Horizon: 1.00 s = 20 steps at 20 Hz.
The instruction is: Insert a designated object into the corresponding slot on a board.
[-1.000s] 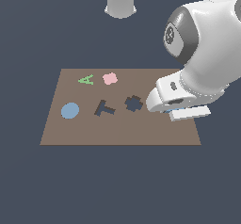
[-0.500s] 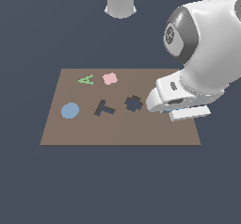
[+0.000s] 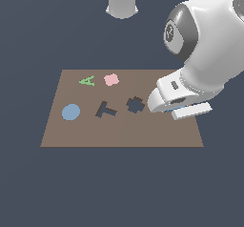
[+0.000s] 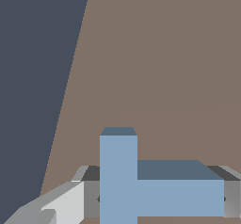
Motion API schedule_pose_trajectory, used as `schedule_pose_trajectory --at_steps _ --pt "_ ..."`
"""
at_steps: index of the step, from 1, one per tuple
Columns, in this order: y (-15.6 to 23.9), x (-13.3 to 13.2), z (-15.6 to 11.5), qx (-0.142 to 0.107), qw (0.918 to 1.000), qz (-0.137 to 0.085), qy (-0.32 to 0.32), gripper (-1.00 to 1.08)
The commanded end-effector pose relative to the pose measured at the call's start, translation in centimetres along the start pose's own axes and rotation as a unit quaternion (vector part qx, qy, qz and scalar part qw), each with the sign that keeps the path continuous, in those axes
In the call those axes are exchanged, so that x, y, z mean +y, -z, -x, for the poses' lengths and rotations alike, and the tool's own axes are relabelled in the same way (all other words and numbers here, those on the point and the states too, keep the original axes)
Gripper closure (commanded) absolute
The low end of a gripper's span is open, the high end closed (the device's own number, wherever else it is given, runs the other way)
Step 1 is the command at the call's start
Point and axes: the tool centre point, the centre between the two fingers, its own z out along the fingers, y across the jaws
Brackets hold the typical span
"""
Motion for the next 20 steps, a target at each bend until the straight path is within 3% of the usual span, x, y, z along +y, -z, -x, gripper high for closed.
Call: schedule_pose_trajectory --at_steps 1,6,11,15,20 --pt "0.0 0.0 0.5 0.0 0.9998 0.0 0.021 1.08" --pt "0.1 0.2 1.8 0.0 0.997 0.0 0.078 1.08" --pt "0.1 0.7 3.5 0.0 0.9885 0.0 0.151 1.08" --pt "0.2 1.3 5.1 0.0 0.9754 0.0 0.22 1.08" --pt "0.3 2.5 6.9 0.0 0.9503 0.0 0.311 1.08"
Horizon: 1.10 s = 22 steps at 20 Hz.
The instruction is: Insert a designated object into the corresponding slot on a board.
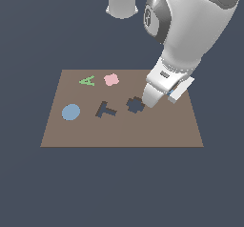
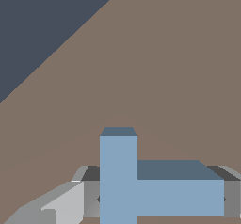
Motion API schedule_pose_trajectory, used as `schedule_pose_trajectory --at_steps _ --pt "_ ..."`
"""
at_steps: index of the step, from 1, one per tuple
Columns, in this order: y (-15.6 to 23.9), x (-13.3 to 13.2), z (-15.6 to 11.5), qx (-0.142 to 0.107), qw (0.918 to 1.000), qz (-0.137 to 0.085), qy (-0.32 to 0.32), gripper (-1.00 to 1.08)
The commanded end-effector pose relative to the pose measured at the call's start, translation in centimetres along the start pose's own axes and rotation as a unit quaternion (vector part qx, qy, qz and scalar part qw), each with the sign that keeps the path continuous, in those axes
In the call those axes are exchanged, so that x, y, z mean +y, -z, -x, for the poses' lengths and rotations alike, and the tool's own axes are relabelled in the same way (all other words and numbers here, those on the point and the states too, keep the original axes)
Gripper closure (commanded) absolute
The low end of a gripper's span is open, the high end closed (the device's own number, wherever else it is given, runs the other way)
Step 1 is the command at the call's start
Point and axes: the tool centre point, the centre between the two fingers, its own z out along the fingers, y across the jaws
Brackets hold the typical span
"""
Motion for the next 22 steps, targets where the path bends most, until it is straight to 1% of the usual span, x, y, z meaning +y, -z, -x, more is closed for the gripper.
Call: schedule_pose_trajectory --at_steps 1,3,6,8,11,16,19,22 --pt "0.1 0.1 1.1 0.0 0.9989 0.0 0.048 1.08" --pt "0.1 0.2 2.0 0.0 0.9965 0.0 0.084 1.08" --pt "0.1 0.6 3.2 0.0 0.9905 0.0 0.137 1.08" --pt "0.2 0.9 4.0 0.0 0.9851 0.0 0.172 1.08" --pt "0.2 1.4 5.1 0.0 0.9748 0.0 0.223 1.08" --pt "0.3 2.6 6.8 0.0 0.9525 0.001 0.304 1.08" --pt "0.3 3.4 7.7 0.0 0.9362 0.001 0.351 1.08" --pt "0.3 4.3 8.6 0.0 0.9179 0.001 0.397 1.08"
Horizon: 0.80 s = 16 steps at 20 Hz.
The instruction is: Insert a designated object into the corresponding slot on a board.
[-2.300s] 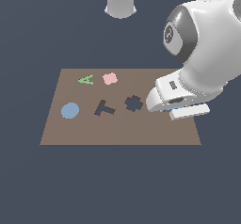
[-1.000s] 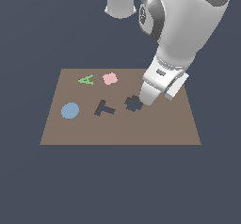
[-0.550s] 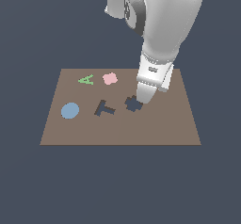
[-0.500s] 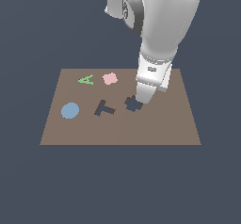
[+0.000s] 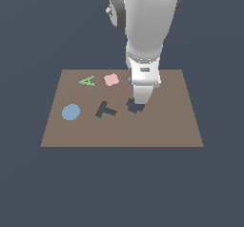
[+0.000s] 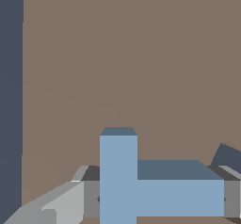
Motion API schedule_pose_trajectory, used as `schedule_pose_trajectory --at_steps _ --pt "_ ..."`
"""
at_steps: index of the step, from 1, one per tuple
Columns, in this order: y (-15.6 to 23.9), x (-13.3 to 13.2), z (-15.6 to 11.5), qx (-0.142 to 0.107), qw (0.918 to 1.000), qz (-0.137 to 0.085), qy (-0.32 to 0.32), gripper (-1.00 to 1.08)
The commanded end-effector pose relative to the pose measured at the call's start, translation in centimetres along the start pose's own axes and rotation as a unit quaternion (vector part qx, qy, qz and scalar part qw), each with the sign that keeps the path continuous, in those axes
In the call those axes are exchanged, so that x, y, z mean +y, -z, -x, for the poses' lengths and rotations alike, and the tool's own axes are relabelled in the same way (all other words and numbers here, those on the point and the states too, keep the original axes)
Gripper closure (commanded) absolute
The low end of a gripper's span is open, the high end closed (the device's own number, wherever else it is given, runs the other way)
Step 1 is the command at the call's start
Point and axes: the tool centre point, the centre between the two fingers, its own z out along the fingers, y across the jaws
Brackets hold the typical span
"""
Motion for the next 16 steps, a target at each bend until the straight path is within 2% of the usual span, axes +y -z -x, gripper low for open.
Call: schedule_pose_trajectory --at_steps 1,5,9,16 --pt "0.1 0.1 1.0 0.0 0.9991 0.0 0.042 1.08" --pt "0.1 0.5 2.6 0.0 0.9943 0.0 0.107 1.08" --pt "0.1 1.0 4.1 0.0 0.9854 0.001 0.171 1.08" --pt "0.2 2.5 6.5 0.0 0.9598 0.001 0.281 1.08"
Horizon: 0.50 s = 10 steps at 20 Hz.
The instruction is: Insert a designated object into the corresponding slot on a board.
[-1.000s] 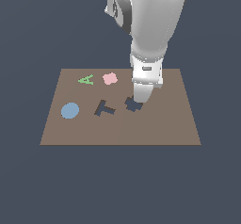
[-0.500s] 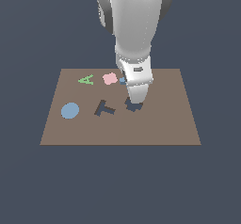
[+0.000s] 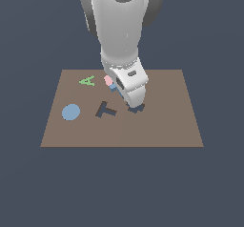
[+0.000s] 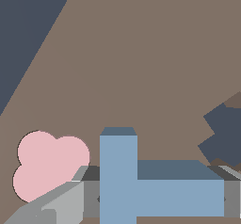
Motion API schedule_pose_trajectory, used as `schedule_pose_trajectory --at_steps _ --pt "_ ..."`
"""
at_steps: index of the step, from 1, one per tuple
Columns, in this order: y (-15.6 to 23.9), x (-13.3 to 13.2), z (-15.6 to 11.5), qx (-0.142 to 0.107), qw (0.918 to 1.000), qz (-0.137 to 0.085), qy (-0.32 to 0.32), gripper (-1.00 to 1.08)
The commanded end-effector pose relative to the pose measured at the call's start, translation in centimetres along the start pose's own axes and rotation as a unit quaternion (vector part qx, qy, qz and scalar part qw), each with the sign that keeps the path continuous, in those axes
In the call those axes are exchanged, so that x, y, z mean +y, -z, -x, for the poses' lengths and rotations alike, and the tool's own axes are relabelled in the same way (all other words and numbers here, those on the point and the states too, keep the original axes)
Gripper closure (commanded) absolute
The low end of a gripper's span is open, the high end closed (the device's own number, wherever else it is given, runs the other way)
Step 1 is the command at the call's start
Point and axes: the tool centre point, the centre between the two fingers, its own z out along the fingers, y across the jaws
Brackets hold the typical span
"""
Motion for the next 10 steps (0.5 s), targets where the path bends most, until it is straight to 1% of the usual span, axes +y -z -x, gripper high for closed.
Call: schedule_pose_trajectory --at_steps 1,5,10 --pt "0.0 0.1 1.0 0.0 0.9991 0.0 0.042 1.08" --pt "0.1 0.5 2.6 0.0 0.9942 0.0 0.107 1.08" --pt "0.1 1.3 4.4 0.0 0.9832 0.0 0.182 1.08"
